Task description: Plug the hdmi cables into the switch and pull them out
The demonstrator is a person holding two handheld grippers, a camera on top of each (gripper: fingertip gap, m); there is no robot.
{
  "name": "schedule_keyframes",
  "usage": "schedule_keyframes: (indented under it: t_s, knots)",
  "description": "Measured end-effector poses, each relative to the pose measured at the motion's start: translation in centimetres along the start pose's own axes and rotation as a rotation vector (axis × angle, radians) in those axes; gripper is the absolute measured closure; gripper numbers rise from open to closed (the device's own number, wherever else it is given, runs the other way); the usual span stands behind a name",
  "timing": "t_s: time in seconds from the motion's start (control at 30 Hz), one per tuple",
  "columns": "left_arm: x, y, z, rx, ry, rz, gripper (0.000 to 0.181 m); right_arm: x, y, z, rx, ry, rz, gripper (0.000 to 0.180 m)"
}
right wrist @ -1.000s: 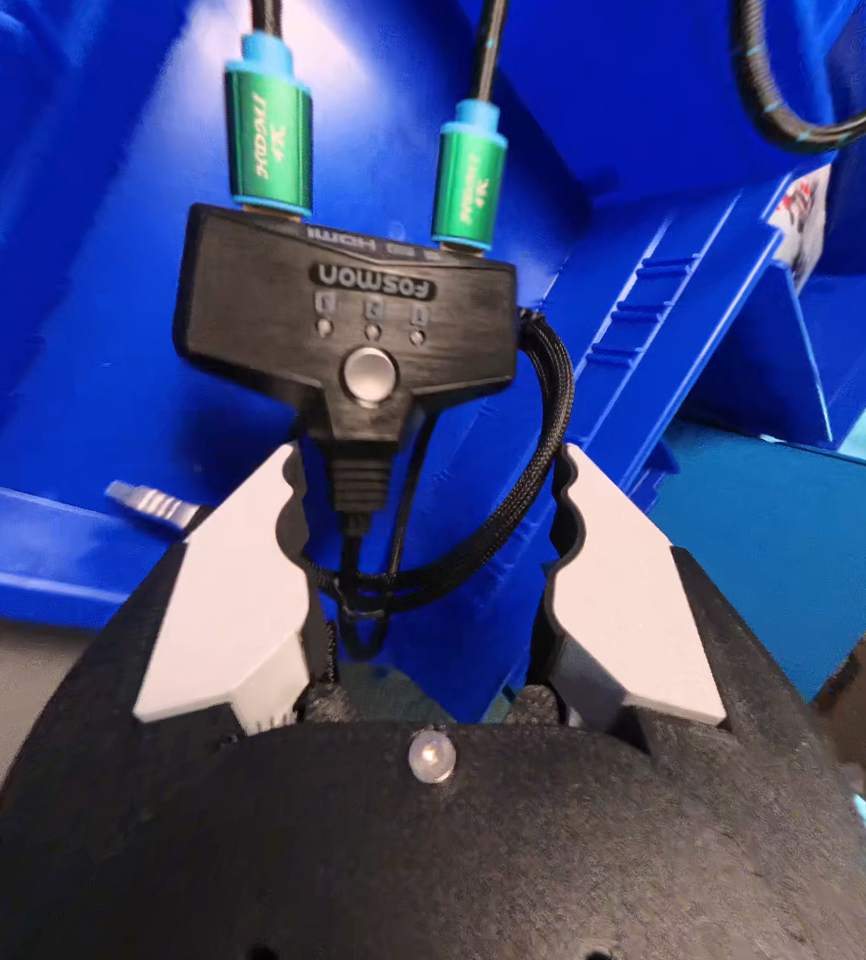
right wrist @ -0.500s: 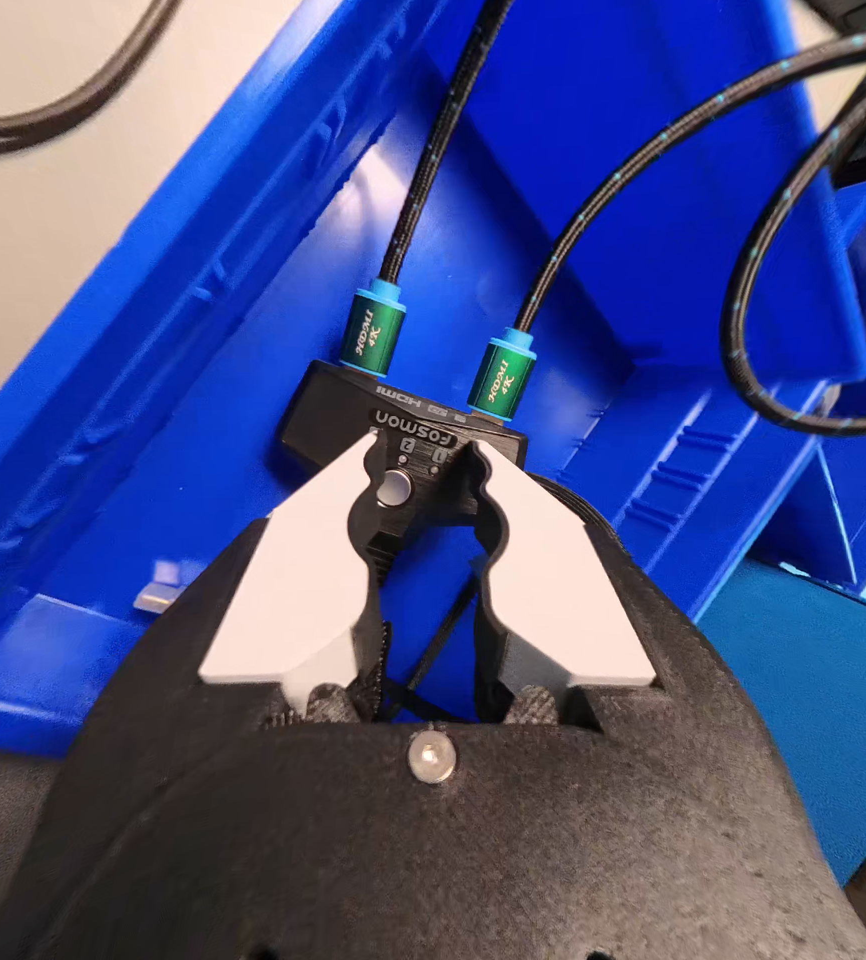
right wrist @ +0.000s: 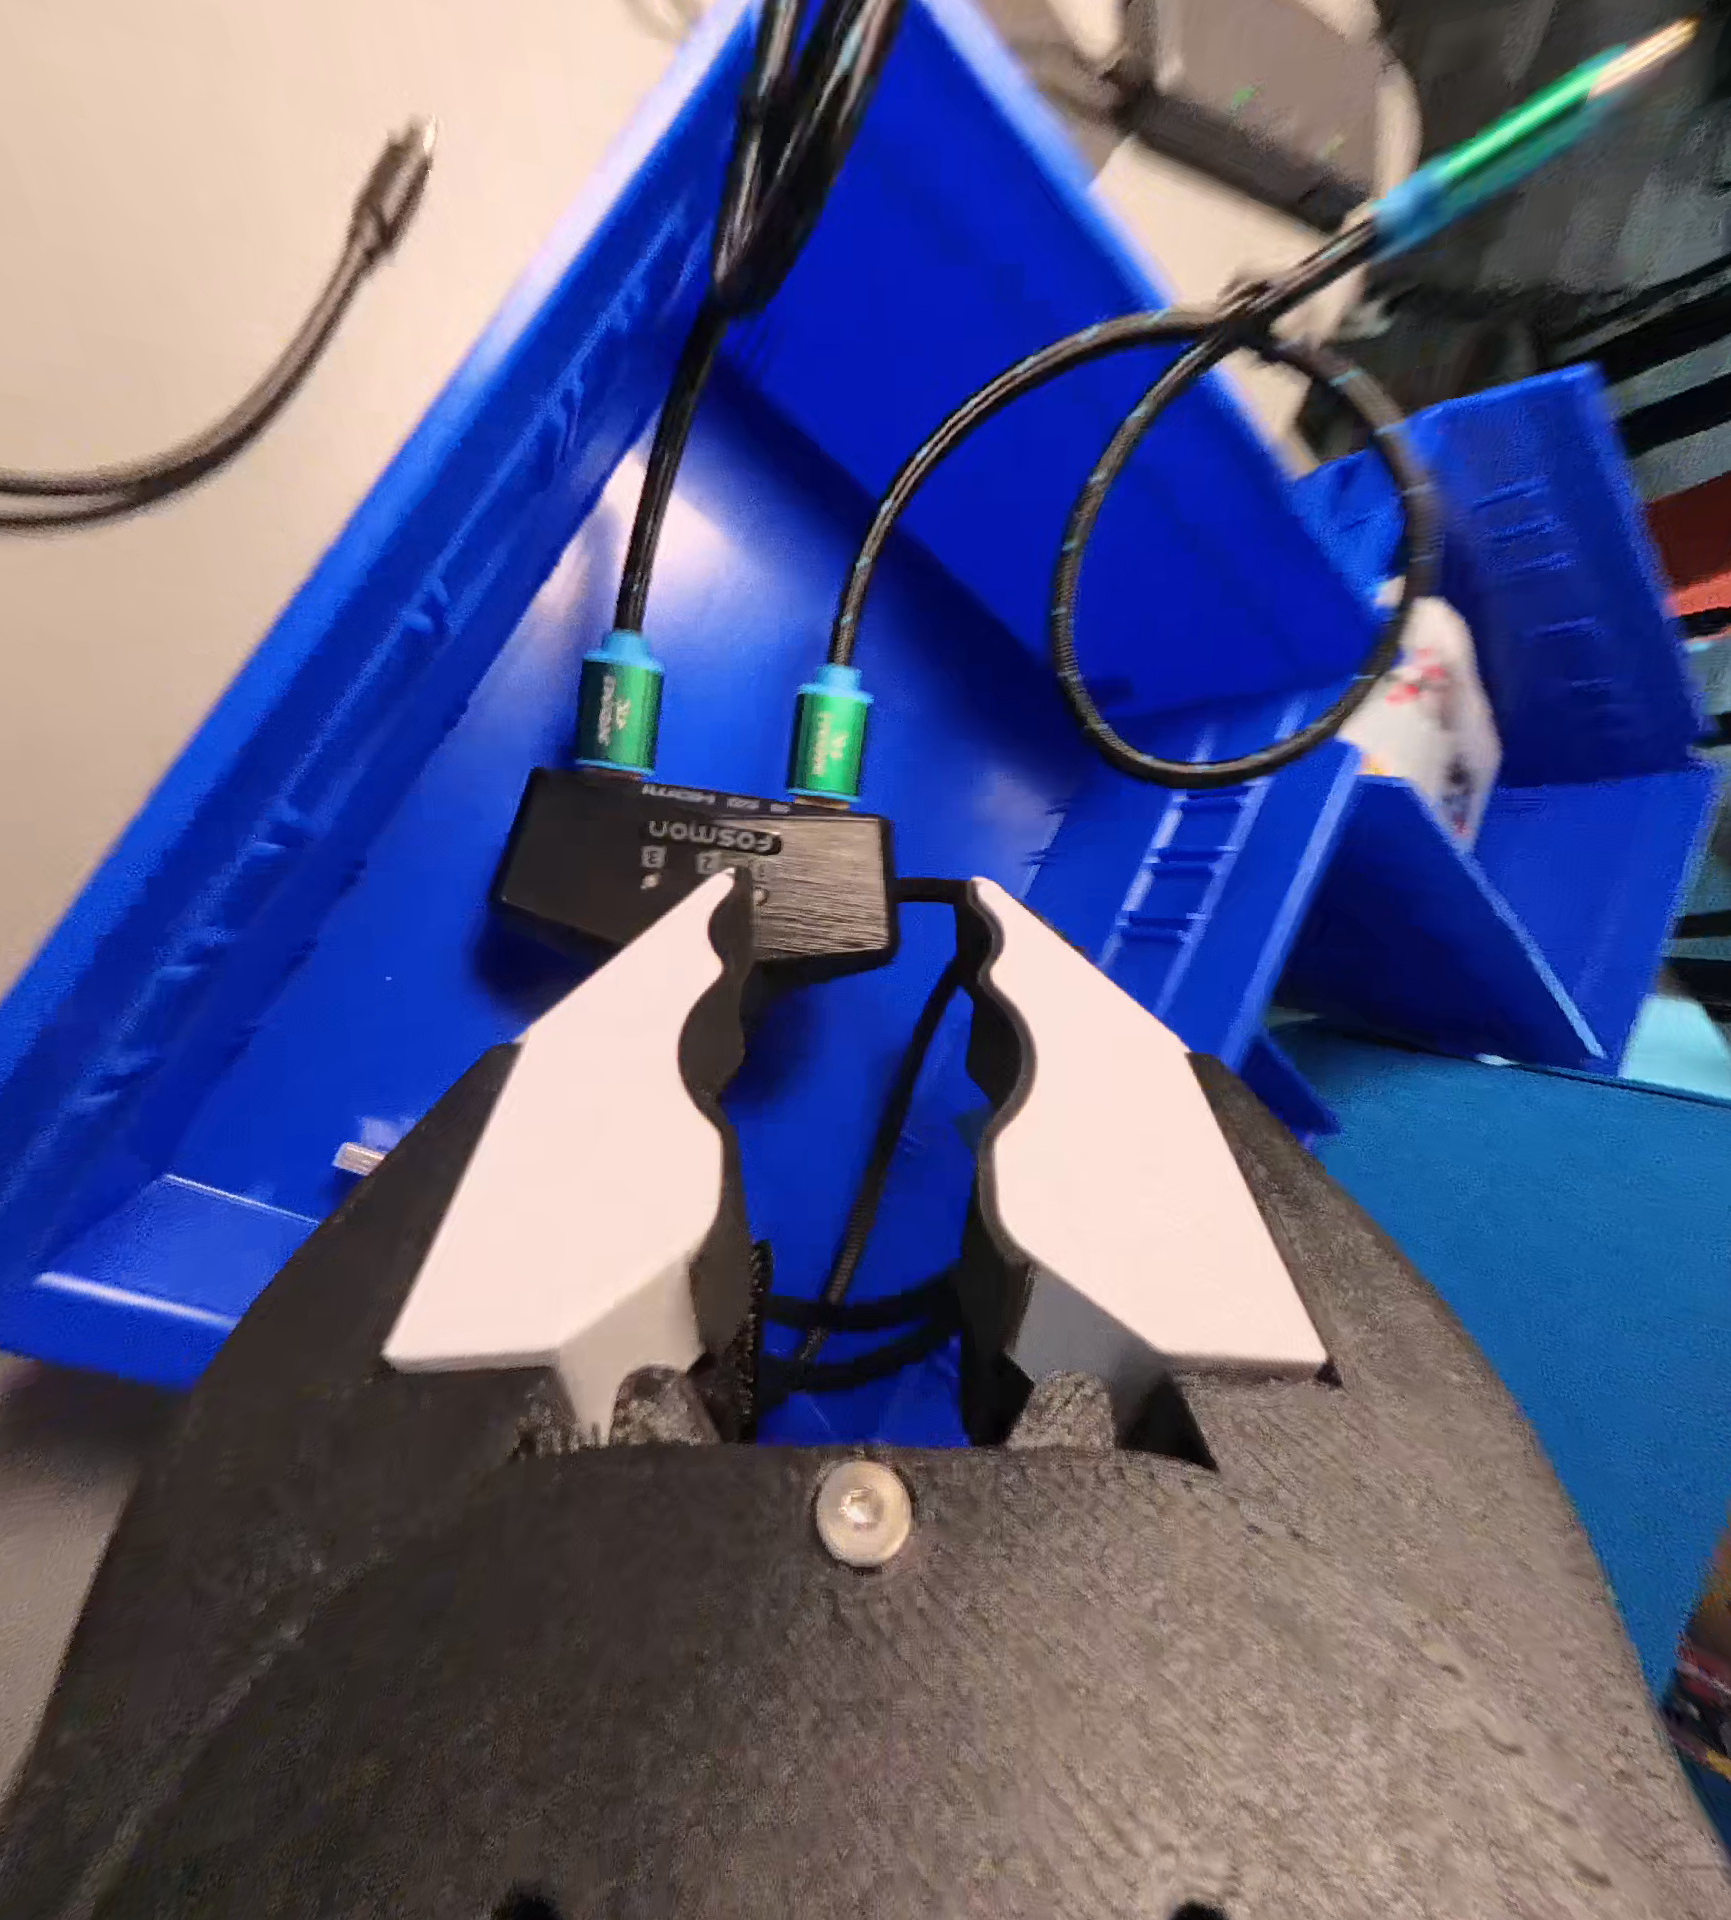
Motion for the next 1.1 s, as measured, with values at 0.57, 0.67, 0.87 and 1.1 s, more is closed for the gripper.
schedule_keyframes:
  t_s: [0.57,0.67,0.87,1.1]
  knots:
    - [1.4,2.2,1.2,0.023,-0.060,0.073,0.152,2.6,-15.9,35.0,-0.678,-0.816,-0.410,0.131]
    - [1.5,2.5,1.6,0.020,-0.075,0.086,0.152,3.9,-17.8,40.7,-0.761,-0.946,-0.424,0.128]
    - [1.4,2.6,2.4,0.005,-0.100,0.094,0.152,6.8,-20.1,46.9,-0.843,-0.957,-0.382,0.133]
    - [0.5,1.6,3.7,-0.018,-0.143,0.058,0.152,9.6,-21.8,43.3,-0.661,-0.767,-0.405,0.171]
Point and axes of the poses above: each gripper's, where its closed fingertips meet, x out along the fingers, y out of its underside, z = x × y across the jaws, the point moved 5 cm from there along -x, back along the fingers, and after that the axes turned 13 degrees about -y, right-handed, at the moved point
